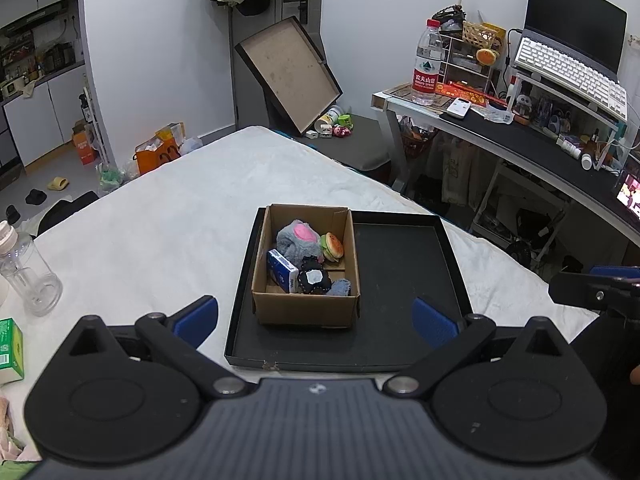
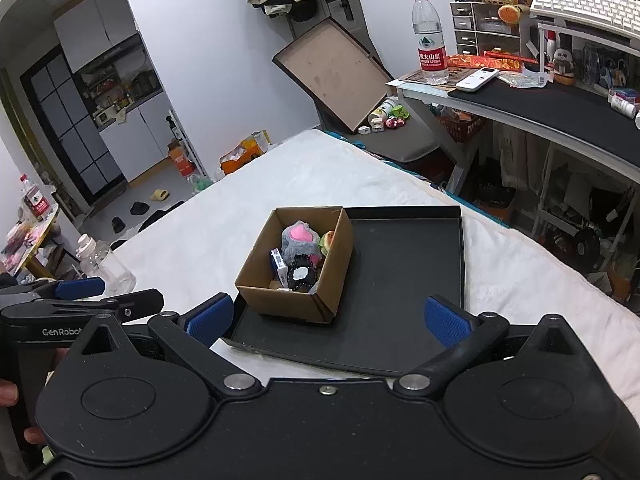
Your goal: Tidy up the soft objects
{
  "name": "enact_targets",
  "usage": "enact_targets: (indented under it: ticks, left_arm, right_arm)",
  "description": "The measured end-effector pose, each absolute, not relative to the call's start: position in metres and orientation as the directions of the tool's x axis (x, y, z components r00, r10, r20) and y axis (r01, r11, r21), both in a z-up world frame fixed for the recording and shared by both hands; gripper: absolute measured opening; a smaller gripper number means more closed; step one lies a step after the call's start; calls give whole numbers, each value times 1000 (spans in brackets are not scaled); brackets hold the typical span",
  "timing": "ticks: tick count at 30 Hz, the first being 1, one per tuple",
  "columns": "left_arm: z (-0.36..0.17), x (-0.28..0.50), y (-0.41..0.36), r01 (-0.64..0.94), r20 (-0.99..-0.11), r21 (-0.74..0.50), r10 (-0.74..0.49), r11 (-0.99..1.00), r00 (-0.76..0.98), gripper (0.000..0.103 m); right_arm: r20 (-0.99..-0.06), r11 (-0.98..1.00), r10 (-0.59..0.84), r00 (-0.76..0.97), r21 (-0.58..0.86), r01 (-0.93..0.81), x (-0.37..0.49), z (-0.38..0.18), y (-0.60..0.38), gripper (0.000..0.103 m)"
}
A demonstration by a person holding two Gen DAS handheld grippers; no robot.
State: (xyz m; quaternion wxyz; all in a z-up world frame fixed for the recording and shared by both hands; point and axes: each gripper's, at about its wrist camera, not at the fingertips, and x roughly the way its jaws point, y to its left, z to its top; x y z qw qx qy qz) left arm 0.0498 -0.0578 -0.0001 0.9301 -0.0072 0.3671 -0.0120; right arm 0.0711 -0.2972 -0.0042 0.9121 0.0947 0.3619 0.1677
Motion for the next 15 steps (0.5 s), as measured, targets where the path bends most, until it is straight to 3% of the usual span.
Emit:
enact_targets:
  ticks: [15]
  left_arm:
    - [-4,51,-57,20,-684,-17,-26,1000,729,103]
  right_arm:
    - [-633,928,369,681,289,-235,73,-5,-297,103]
